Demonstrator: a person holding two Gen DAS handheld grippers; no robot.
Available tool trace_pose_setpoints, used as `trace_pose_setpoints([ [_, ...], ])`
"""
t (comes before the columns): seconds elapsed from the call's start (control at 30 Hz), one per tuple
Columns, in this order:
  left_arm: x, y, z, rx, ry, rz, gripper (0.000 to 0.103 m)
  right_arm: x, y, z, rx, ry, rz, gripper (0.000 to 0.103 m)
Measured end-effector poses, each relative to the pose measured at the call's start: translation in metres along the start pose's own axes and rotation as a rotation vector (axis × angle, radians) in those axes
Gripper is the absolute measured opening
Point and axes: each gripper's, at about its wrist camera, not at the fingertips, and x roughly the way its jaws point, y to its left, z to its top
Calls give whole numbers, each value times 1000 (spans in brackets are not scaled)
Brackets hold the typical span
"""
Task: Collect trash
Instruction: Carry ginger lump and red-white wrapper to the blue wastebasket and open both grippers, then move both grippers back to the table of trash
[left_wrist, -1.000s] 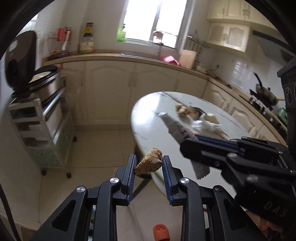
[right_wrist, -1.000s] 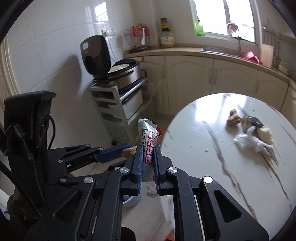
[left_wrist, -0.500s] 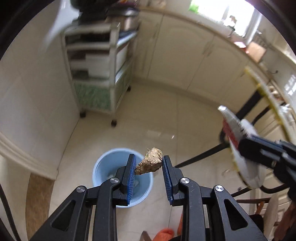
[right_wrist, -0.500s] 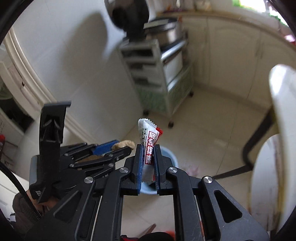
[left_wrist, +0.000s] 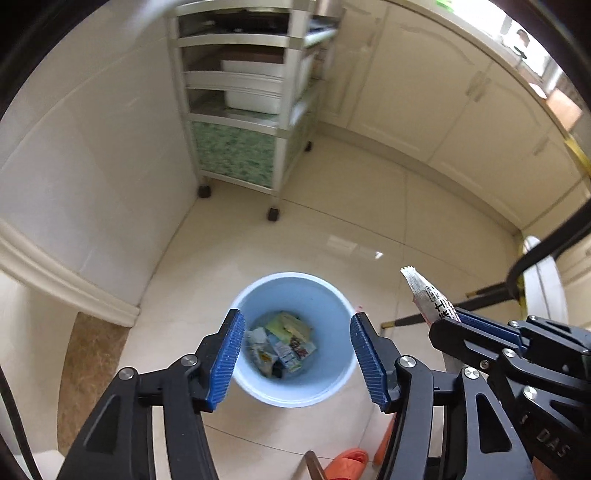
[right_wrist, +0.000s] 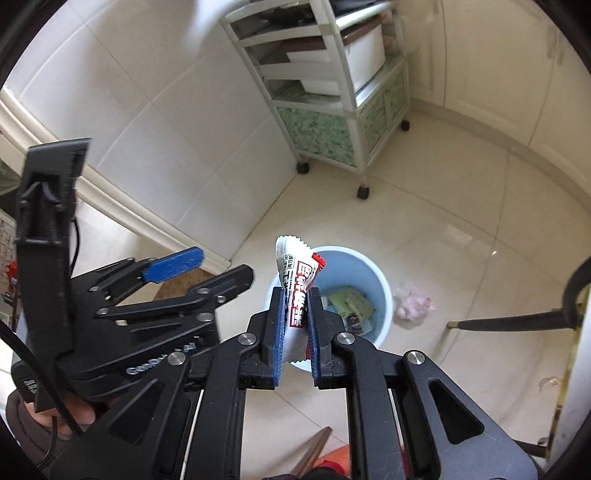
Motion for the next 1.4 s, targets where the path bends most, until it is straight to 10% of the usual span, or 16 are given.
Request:
trace_pose_setpoints([
  [0.17, -22, -17, -24, -26, -39, 25, 56, -3, 8, 3, 4, -28, 30, 25],
  [0.27, -43, -23, -30, -25, -72, 39, 58, -17, 15, 4, 1, -55, 29, 54],
  [0.67, -157, -97, -59, 93, -286, -33, 68, -178, 25, -6, -49, -325, -166, 75],
  [1.0, -238, -259, -78, 360, -444, -185, 87, -350, -44, -56, 23, -538, -359, 89],
  [1.4, -181, -502, -82, 736, -296, -328, 89, -455, -211, -137, 290, -527, -621, 92],
])
